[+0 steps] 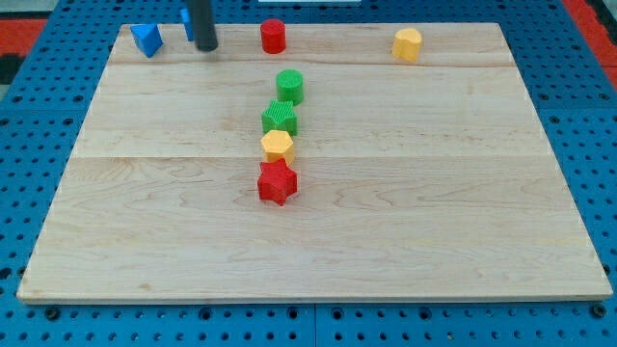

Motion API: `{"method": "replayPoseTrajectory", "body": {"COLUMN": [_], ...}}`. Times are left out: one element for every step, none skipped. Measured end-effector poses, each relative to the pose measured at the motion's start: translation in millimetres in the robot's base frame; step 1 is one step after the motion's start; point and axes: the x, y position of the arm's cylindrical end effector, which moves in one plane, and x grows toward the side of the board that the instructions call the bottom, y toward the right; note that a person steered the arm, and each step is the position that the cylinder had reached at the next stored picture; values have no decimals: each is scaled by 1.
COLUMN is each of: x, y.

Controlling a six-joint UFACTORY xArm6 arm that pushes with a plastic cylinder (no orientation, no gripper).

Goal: Move the red circle into yellow pentagon

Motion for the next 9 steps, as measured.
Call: {"method": "replayPoseTrajectory", "body": {"x": [-4, -52, -46, 7, -18, -38, -67, -70, -31], "y": [-93, -78, -74, -36, 23, 30, 40, 93, 184]}}
